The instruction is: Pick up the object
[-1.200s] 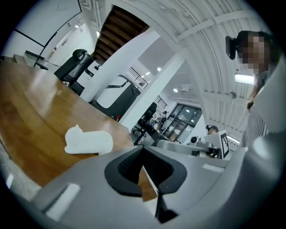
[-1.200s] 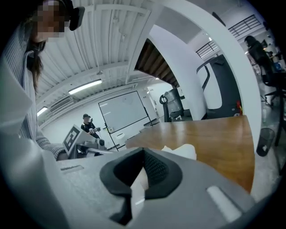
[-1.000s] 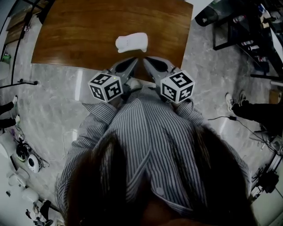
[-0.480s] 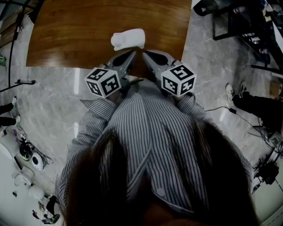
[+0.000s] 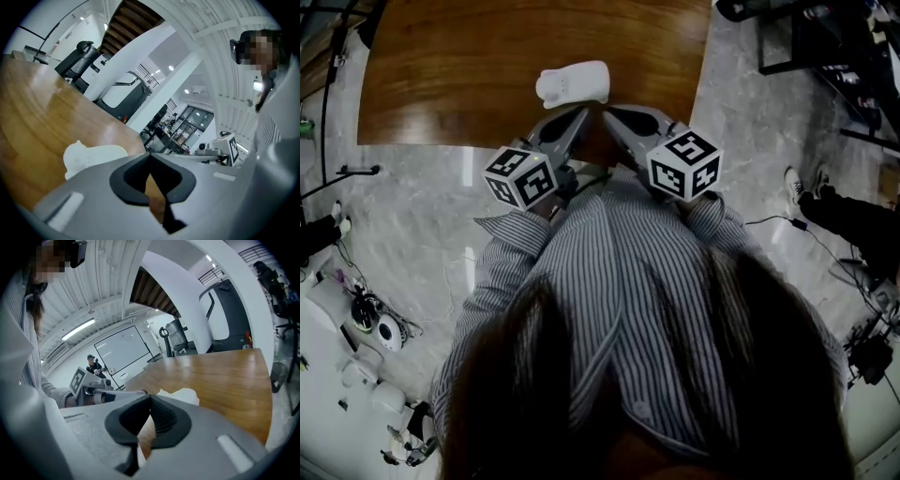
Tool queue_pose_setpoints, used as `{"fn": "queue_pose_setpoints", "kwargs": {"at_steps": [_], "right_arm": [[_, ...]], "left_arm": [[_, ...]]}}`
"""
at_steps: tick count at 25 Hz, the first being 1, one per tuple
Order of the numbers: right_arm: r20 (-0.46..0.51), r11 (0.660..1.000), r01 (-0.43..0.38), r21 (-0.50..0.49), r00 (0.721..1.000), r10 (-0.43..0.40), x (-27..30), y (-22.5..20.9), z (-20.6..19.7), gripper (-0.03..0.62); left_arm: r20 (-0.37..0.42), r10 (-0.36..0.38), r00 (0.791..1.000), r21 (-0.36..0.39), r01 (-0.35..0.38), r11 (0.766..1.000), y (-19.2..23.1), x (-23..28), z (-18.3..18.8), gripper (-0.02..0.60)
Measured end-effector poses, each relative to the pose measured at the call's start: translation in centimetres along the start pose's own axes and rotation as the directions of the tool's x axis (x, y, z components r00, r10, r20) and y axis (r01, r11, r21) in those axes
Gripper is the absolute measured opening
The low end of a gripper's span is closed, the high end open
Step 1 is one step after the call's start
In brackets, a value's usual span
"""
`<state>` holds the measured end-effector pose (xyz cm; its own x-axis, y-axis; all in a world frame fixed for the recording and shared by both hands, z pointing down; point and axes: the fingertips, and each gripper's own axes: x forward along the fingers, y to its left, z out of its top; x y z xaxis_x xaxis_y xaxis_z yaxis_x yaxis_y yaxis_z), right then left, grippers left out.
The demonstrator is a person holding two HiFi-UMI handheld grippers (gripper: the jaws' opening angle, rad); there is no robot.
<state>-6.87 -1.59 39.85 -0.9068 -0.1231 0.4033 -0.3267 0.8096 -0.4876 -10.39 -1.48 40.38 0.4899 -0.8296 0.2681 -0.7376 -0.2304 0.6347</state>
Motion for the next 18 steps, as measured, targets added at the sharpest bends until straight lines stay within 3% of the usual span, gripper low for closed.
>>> {"fn": "queue_pose_setpoints", "kwargs": {"at_steps": [9,18], "right_arm": [[-0.041,0.996,-0.032,0.081,0.999,0.035,0.7,-0.6,-1.2,0.0],[-0.018,0.986,-0.067,0.154,0.997,0.07,1.3,-1.3,-0.9,0.0]], "left_arm": [[-0.083,0.009,0.997,0.056,-0.005,0.998,2.0,0.5,0.2,0.0],[-0.172,-0.007,0.985,0.106,0.025,0.994,4.0,1.9,0.8,0.015]]}}
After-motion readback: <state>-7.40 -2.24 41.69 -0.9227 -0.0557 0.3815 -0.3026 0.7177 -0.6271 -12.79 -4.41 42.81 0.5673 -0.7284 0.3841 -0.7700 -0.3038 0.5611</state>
